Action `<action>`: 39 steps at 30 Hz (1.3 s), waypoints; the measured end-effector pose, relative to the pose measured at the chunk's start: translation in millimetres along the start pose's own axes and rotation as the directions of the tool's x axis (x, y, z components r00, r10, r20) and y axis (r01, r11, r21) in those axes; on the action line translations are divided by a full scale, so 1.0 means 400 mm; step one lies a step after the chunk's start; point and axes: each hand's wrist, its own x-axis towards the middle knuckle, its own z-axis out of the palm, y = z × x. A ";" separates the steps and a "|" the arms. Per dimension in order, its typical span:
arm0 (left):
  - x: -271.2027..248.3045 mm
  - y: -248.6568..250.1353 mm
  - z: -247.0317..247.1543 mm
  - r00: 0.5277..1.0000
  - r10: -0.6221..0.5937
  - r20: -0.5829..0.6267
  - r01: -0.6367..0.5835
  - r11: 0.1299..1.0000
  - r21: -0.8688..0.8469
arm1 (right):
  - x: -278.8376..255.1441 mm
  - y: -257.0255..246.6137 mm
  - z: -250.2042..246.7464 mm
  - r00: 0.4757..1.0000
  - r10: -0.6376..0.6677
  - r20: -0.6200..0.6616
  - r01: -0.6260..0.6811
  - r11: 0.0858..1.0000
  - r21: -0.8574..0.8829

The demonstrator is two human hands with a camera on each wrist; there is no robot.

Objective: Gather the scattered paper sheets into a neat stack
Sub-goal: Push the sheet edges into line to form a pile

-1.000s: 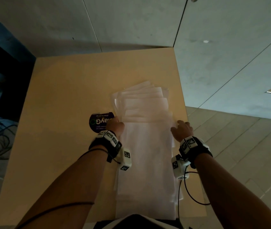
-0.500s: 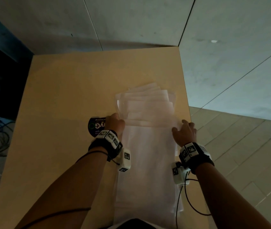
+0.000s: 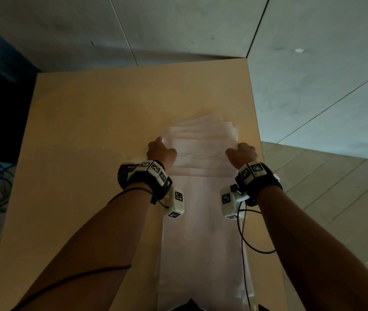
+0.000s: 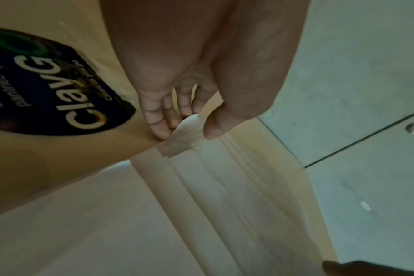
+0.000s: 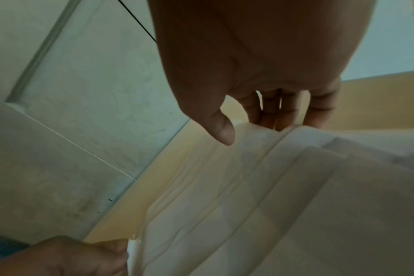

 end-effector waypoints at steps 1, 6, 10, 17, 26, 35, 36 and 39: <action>0.002 0.002 -0.003 1.000 -0.006 -0.004 0.006 1.000 -0.012 | 0.004 -0.004 -0.001 1.000 0.001 -0.007 -0.001 1.000 0.000; 0.022 -0.013 -0.012 0.999 -0.006 -0.040 0.004 0.999 -0.049 | 0.012 -0.001 -0.005 1.000 -0.015 -0.023 0.015 1.000 0.010; 0.020 0.003 -0.004 0.999 0.035 0.035 -0.033 0.997 -0.073 | 0.011 -0.005 -0.008 0.999 -0.043 0.021 0.043 0.999 0.025; 0.011 0.012 -0.007 0.997 0.023 0.079 -0.012 0.989 -0.145 | -0.001 0.025 -0.006 0.999 -0.046 -0.008 0.046 0.999 0.021; 0.001 -0.004 -0.022 0.999 -0.045 0.017 0.047 0.990 -0.136 | -0.020 0.089 -0.003 0.999 -0.048 -0.009 0.049 0.998 0.036; -0.036 -0.019 -0.002 0.999 0.018 0.047 -0.010 0.986 -0.165 | -0.051 0.139 0.002 0.999 -0.037 0.034 0.035 0.998 0.047; -0.044 -0.018 0.004 0.996 0.051 0.066 -0.040 0.985 -0.167 | -0.056 0.143 0.010 0.997 -0.046 0.056 0.045 0.999 0.023; -0.044 -0.019 0.005 0.996 0.078 0.048 -0.069 0.984 -0.166 | -0.064 0.148 0.007 0.998 -0.047 0.041 0.046 0.999 0.021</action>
